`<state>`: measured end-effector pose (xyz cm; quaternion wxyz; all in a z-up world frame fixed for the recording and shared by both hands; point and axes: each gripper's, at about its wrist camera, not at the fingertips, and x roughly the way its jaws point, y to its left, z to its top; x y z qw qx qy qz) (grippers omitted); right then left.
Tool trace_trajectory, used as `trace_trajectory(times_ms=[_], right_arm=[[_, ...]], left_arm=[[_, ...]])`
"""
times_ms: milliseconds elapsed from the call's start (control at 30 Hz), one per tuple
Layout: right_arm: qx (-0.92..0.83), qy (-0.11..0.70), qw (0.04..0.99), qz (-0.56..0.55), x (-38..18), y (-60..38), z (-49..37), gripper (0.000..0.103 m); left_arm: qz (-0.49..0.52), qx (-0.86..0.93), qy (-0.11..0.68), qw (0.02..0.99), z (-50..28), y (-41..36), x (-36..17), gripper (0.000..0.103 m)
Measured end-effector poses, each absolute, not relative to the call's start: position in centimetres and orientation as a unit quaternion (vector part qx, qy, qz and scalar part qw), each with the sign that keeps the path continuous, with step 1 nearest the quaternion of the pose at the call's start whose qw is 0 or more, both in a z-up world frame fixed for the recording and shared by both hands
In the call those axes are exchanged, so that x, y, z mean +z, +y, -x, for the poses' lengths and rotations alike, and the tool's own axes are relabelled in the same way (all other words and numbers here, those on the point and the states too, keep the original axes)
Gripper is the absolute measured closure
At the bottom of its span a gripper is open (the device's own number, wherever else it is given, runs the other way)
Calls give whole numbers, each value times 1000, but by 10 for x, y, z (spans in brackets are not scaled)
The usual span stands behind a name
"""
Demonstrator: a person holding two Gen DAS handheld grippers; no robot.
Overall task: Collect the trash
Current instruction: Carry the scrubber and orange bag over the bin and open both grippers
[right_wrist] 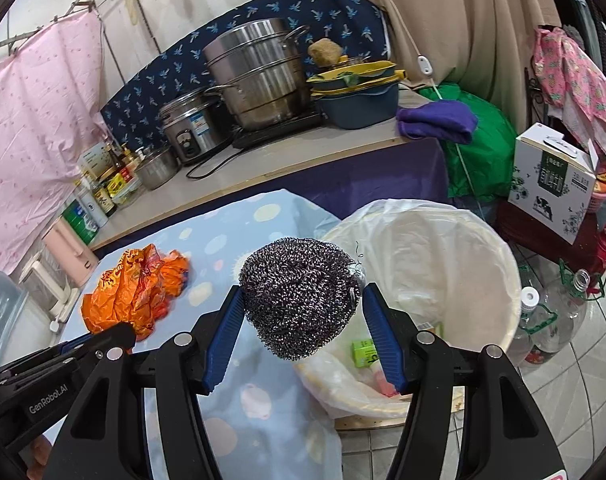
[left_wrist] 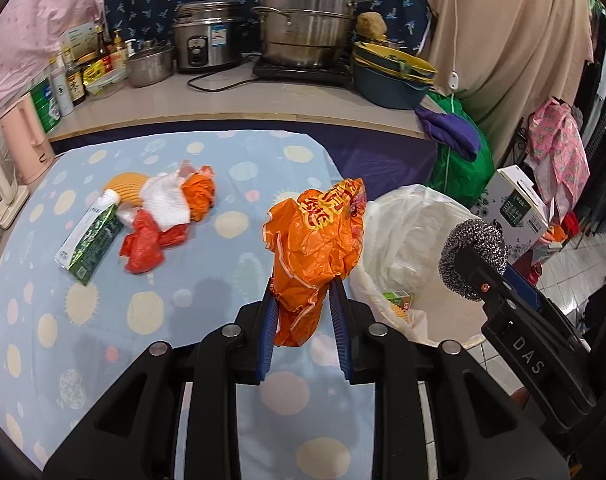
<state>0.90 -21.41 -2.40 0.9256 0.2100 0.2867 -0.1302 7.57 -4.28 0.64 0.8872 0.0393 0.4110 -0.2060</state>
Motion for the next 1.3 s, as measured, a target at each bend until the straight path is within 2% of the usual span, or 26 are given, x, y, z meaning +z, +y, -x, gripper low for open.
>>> trace_trajectory(times_ms=[700, 767, 1000, 1300], right_arm=[[-184, 284, 912, -233, -40, -272, 7, 45], [-187, 285, 911, -233, -41, -275, 6, 49], [-194, 293, 907, -234, -50, -284, 0, 54], [-202, 290, 903, -243, -52, -289, 4, 52]], left_arm=[[-71, -241, 417, 873, -77, -115, -6, 79], [-73, -243, 418, 873, -78, -119, -7, 79], [-75, -253, 422, 867, -81, -132, -13, 78], [-80, -256, 432, 861, -86, -145, -22, 77]])
